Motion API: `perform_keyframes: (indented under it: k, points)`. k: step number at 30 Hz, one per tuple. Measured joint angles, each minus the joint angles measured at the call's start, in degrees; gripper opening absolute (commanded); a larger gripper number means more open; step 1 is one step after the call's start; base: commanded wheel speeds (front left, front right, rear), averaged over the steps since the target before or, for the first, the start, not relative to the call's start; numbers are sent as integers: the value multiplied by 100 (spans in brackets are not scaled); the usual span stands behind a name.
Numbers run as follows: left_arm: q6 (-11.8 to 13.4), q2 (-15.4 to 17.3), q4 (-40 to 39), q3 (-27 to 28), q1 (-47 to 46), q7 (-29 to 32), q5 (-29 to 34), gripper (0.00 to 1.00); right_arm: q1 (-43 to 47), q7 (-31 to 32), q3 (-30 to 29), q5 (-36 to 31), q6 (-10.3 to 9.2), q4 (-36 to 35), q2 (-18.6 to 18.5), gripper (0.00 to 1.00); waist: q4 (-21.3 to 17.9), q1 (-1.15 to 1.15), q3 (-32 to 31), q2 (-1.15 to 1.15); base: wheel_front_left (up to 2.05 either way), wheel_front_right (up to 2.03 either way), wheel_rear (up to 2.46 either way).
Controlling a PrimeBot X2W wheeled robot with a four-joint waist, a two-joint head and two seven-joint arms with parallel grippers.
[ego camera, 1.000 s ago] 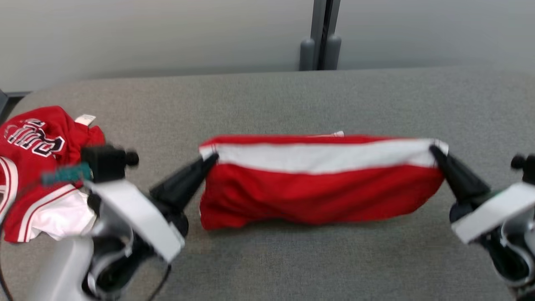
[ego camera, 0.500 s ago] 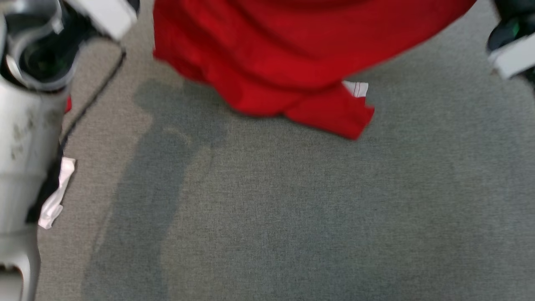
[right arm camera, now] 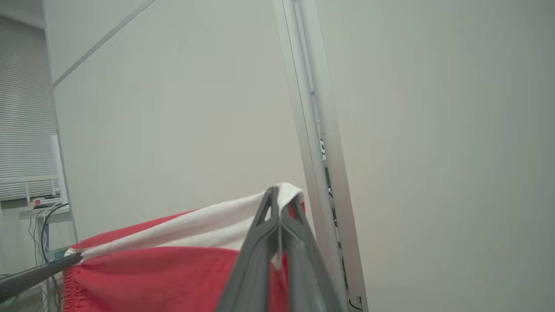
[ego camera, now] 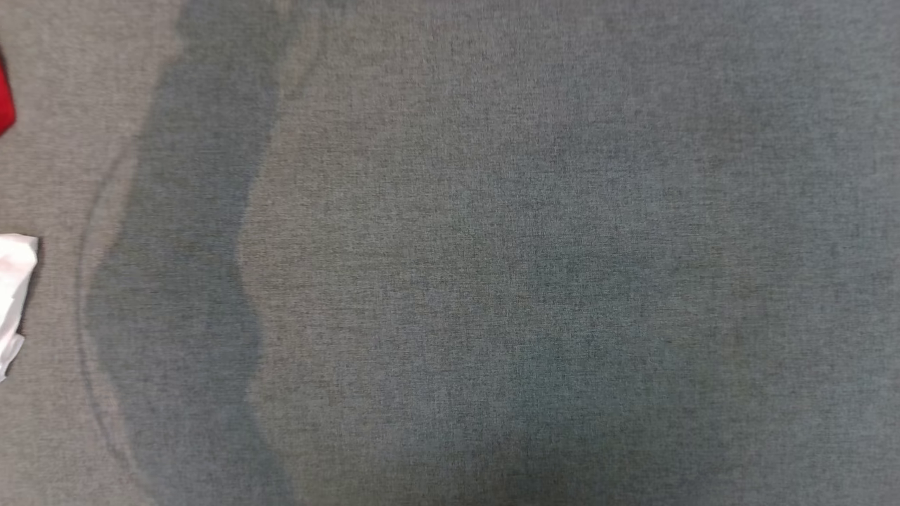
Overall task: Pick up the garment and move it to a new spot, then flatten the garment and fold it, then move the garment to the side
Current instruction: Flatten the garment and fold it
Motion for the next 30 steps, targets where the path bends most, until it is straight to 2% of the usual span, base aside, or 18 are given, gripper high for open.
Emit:
perform_keyframes:
  k: [5, 11, 18, 23, 30]
  points:
    - [-3, -91, 572, -218, -658, -311, -29, 0, -769, -104, 64, -192, 0, 398, 110, 0, -59, 0, 286, 0, 0, 0, 0]
    - [-2, -259, 893, -632, -715, -548, -350, 0, -801, -112, 544, -67, 0, 626, 201, 0, -70, 0, 422, 0, 0, 0, 0]
    - [-2, -227, 869, -1523, 163, -446, -776, 0, -22, -114, 1230, 264, 0, 533, 165, 0, -68, 0, 451, 0, 0, 0, 0]
    - [-1, -42, 511, -2086, 804, -441, -1202, 0, 800, -123, 1516, 419, -1, 199, -89, 0, -53, 0, 284, 0, 0, 0, 0]
    - [-1, 458, 65, -2727, 1975, -483, -1851, 0, 2060, -129, 1972, 471, -1, -310, -328, 0, -89, 0, -236, 0, 0, 0, 0]
